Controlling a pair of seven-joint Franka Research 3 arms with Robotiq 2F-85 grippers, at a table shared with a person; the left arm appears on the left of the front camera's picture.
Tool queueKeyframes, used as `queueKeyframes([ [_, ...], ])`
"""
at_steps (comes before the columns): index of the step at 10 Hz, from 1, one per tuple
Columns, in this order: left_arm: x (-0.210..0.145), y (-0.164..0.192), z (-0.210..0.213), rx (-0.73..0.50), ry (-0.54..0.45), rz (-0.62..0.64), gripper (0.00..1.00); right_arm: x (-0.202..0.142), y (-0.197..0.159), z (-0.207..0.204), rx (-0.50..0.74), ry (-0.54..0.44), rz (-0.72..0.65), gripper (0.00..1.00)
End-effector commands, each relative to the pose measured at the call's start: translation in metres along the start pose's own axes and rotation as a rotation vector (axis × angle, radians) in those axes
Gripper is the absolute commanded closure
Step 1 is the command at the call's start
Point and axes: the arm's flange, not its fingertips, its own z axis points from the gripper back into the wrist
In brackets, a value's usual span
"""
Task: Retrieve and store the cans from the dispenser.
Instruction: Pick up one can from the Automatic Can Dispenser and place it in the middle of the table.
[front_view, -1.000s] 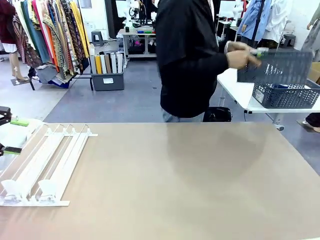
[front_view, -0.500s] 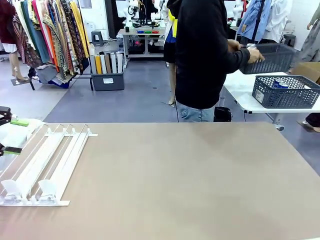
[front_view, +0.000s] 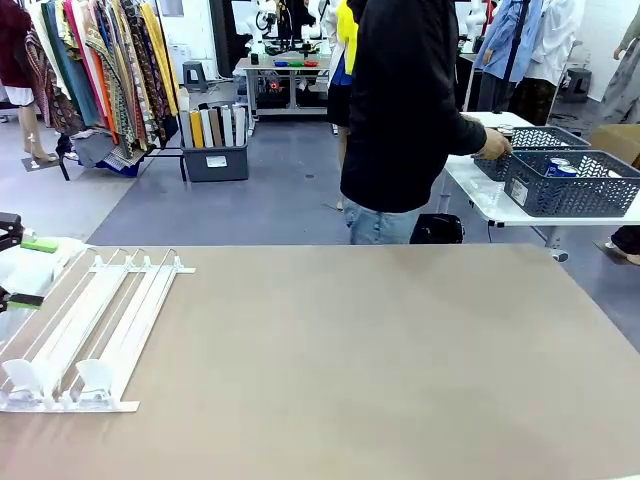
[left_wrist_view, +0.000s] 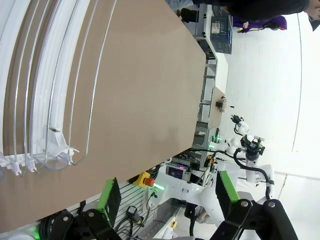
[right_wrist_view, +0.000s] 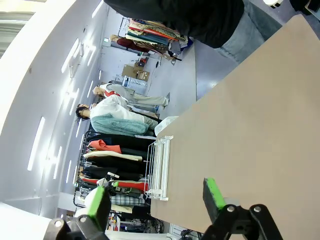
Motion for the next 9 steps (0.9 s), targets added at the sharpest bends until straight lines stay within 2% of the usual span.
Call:
queueKeyframes([
  [1, -0.0019, 0.0004, 0.0013, 0.005, 0.007, -0.006, 0.0, 0.0013, 0.0011, -0.0021, 0.027, -0.014, 0.021, 0.0],
  [9, -0.0019, 0.0004, 0.0013, 0.005, 0.007, -0.006, 0.0, 0.0013, 0.0011, -0.0021, 0.027, -0.014, 0.021, 0.0],
])
